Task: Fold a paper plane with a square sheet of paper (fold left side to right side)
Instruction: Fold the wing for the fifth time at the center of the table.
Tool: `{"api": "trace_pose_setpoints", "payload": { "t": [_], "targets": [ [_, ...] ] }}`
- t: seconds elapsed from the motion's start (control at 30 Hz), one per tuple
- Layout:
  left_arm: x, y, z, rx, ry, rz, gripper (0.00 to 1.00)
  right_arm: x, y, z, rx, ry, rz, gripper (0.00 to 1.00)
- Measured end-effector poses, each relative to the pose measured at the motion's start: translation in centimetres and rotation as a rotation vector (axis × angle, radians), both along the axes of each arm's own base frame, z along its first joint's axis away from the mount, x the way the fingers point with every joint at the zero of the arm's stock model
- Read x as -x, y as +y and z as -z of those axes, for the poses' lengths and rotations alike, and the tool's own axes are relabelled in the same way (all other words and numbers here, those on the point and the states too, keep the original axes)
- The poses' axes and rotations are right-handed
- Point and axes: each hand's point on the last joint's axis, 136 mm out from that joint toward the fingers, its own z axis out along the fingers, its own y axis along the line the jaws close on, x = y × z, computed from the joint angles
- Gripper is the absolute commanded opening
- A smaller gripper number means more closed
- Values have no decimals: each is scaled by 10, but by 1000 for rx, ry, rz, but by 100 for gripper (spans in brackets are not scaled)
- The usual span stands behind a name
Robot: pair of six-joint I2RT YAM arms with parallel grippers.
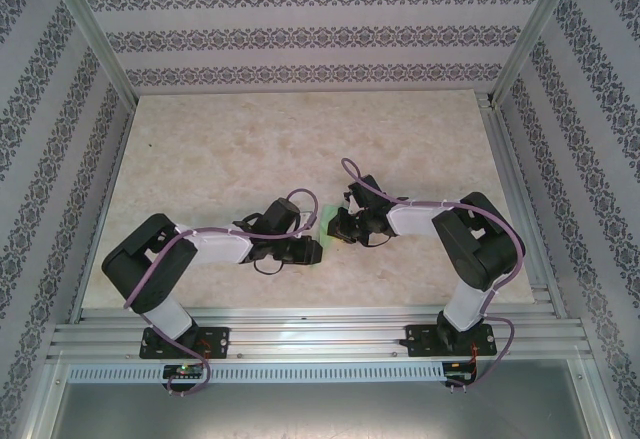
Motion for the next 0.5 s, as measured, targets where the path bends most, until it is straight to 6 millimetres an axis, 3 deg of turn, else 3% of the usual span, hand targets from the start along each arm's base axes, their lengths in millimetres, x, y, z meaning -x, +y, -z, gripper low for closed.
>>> {"api": "trace_pose_setpoints", "payload": {
  "t": [0.5],
  "targets": [
    [5,2,11,-17,9,-3,7,-1,2,0,-8,2,-7,13]
  ]
}}
